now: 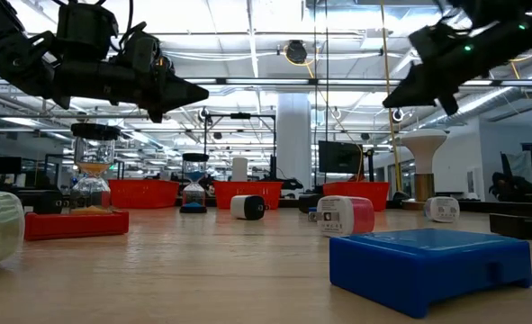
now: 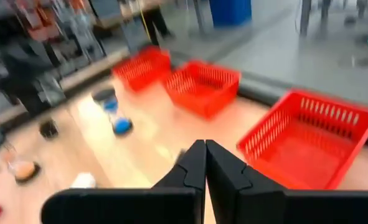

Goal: Pick & Place Office items
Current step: Put the black charger adapter into the right orange basket

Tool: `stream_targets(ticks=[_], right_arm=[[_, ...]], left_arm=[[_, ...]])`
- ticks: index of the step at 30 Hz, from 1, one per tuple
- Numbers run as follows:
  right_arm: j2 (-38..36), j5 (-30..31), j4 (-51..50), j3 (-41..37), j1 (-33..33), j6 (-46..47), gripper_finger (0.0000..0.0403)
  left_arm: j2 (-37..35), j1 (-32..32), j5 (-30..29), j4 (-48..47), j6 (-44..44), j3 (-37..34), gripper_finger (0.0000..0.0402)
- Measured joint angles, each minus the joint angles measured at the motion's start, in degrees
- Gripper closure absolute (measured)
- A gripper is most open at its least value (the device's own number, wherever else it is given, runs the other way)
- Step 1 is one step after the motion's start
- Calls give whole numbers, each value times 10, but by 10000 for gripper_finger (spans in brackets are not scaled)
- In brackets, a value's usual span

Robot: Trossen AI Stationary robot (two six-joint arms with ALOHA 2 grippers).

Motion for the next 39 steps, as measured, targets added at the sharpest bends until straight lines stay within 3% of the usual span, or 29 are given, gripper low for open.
stream_targets(ticks=[7,14,21,30,39], right_arm=[[181,12,-126,128,26,42,403],[306,13,-197,204,39,130,403],[394,12,-161,207,57,215,360],[517,11,0,209,55,225,267],[580,27,11,226,41,233,245]], left_arm=[[0,0,0,0,0,0,392],[0,0,0,0,0,0,392],[0,0,0,0,0,0,392],[0,0,0,0,0,0,392],[0,0,0,0,0,0,392]])
